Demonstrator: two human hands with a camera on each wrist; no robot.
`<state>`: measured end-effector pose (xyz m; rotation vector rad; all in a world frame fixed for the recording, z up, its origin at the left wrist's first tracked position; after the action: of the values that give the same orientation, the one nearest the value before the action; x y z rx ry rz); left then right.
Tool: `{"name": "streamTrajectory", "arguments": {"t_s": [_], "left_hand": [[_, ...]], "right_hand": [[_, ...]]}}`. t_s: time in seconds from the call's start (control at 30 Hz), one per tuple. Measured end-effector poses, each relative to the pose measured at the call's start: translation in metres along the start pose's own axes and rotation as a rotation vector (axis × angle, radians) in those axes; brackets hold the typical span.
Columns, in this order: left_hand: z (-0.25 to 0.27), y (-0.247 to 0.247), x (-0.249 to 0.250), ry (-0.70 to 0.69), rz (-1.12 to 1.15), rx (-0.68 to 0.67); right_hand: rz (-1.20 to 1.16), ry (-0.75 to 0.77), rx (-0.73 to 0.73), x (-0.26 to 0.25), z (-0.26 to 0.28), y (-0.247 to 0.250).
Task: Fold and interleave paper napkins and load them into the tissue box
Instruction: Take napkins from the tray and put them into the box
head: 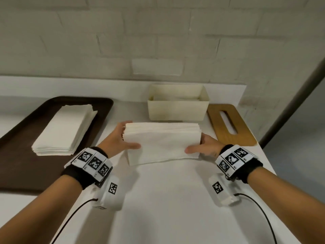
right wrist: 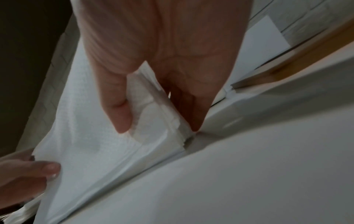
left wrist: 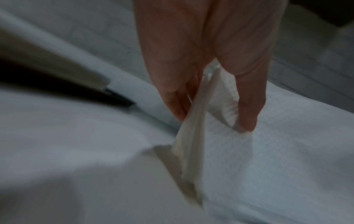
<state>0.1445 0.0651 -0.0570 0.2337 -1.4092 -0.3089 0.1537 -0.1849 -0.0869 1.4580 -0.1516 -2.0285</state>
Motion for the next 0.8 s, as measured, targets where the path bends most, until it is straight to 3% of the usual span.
{"name": "streamTrajectory", "arguments": {"t_s": [0.1,0.23,0.33,0.4,0.63,0.8], "left_hand": [[0.001,-0.015,-0.018,0.075,0.124,-0.032],[0.008,-0.011,0.002,-0.068,0.259,0.088],[0.012,-0.016,0.008,-0.104,0.196,0.005],[0.012,-0.02,-0.001,-0.047,0.137,-0.054],[0.007,-0.023,-0.005,0.005,0.186,-0.13],[-0.001,-0.021,0.012,-0.064,0.093,-0.161]], "right_hand": [[-0.016,0.016,0.017,-0.002,0.0,0.0],[-0.087,0.112,0.101,-0.016,0.009,0.014],[-0.078,0.14,0.062,-0.015,0.012,0.015],[-0.072,0.113,0.018,-0.008,0.011,0.01],[0.002,0.084,-0.014,-0.006,0.008,0.016],[0.223,0.1,0.003,-0.023,0.012,0.029]]}}
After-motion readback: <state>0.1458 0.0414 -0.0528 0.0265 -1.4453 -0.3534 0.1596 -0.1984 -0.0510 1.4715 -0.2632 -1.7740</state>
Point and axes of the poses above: each hand's wrist, its own z-axis away from the middle knuckle, its own y-axis out of the back of the hand, x = y × z, the point moved 9 cm from there along -z, towards the middle knuckle, and after that the axes turned 9 degrees about z, right-handed, at the moved point
